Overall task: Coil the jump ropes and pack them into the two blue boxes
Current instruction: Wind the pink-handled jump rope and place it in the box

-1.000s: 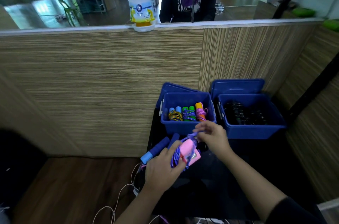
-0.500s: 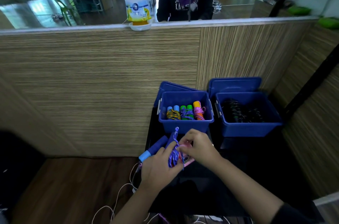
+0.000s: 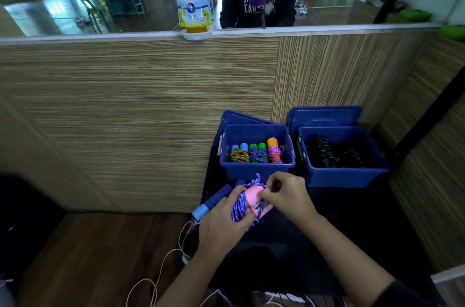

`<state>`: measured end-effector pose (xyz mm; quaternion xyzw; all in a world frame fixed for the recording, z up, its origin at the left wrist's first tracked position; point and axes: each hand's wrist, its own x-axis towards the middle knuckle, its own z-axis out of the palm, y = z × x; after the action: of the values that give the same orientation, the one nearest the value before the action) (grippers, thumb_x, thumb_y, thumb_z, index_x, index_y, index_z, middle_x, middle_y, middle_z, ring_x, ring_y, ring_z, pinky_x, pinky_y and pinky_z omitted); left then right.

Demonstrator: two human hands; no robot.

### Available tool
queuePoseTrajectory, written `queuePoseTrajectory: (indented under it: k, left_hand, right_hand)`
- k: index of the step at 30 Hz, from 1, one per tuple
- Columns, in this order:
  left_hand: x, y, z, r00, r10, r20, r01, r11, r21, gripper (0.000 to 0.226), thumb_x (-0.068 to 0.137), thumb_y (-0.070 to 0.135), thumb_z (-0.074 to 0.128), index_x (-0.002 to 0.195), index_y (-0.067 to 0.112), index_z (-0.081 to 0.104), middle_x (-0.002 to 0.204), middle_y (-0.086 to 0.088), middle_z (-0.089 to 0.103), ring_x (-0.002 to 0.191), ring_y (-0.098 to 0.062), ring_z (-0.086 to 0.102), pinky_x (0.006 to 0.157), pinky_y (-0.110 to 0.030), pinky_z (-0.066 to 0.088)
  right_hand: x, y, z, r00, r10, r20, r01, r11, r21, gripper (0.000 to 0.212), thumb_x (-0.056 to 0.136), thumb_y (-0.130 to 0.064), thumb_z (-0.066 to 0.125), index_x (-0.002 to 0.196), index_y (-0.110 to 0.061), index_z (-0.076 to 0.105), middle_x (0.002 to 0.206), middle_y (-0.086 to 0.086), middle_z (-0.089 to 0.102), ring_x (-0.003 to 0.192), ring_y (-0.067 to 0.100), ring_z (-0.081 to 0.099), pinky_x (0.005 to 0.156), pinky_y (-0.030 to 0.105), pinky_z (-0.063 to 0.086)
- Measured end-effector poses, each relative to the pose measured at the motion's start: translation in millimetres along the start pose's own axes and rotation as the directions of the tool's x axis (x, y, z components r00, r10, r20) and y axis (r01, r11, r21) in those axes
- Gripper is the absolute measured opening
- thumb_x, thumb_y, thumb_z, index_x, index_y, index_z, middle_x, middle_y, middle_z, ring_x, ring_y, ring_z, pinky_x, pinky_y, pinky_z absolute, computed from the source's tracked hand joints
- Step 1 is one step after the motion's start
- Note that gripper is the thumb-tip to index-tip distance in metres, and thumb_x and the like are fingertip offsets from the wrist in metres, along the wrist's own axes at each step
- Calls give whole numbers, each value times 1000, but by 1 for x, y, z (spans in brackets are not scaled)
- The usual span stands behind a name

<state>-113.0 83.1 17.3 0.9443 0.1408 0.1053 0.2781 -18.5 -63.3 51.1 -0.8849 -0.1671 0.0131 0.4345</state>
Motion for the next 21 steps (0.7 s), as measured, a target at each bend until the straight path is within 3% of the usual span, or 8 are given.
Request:
queuePoseTrajectory:
  k: [6,8,10,14,16,19,21]
  left_hand:
    - [2,1,4,1000,-20,-15,18,993,-116,61,72,63,45,131,45,44,112,20,64,100,-4,59,79,-23,47]
    - [0,0,5,998,-19,-56,12,993,-120,58,73,58,52,130,43,48,111,20,65,100,-4,59,77,-18,44]
    - [-2,1,4,998,-28,-64,20,991,-129,57,75,53,58,130,44,48,109,19,66,101,-4,59,76,-14,41]
    - [-5,5,5,999,-7,-45,4,997,-76,67,67,65,38,132,49,43,109,20,66,100,-3,61,78,-18,46]
    - [-6,5,4,998,21,-52,-23,998,-51,67,68,64,37,134,50,42,112,23,64,101,-1,60,78,-18,47]
    - [-5,4,4,996,68,-54,-70,997,-27,62,73,60,41,134,50,40,109,20,64,96,0,60,74,-23,52]
    - [-6,4,3,995,75,-60,-78,995,-54,59,75,56,46,133,48,43,107,19,65,92,1,61,71,-21,52]
  right_hand:
    - [1,2,-2,991,125,-52,-108,962,249,11,65,-2,73,64,-9,64,58,1,63,53,9,56,55,26,50]
    - [0,3,0,989,146,-32,-131,948,290,10,66,-2,72,65,-8,65,59,3,64,52,10,57,55,26,50]
    - [-1,4,1,995,81,-66,-63,967,246,11,64,-2,72,66,-9,64,62,2,63,55,10,56,57,24,49]
    - [4,10,-1,990,-137,-38,137,991,-15,17,63,-2,73,79,-6,70,80,-2,59,63,9,56,61,8,43]
    - [5,11,-3,997,-77,-25,77,997,6,14,65,-2,74,78,-6,72,77,0,63,62,11,58,60,8,43]
    - [7,10,-7,990,141,-23,-128,948,290,12,70,3,71,70,-9,70,62,6,66,50,11,57,54,20,48]
    - [8,11,-6,978,209,21,-200,892,405,15,75,7,67,69,-6,71,59,12,65,46,11,54,48,19,46]
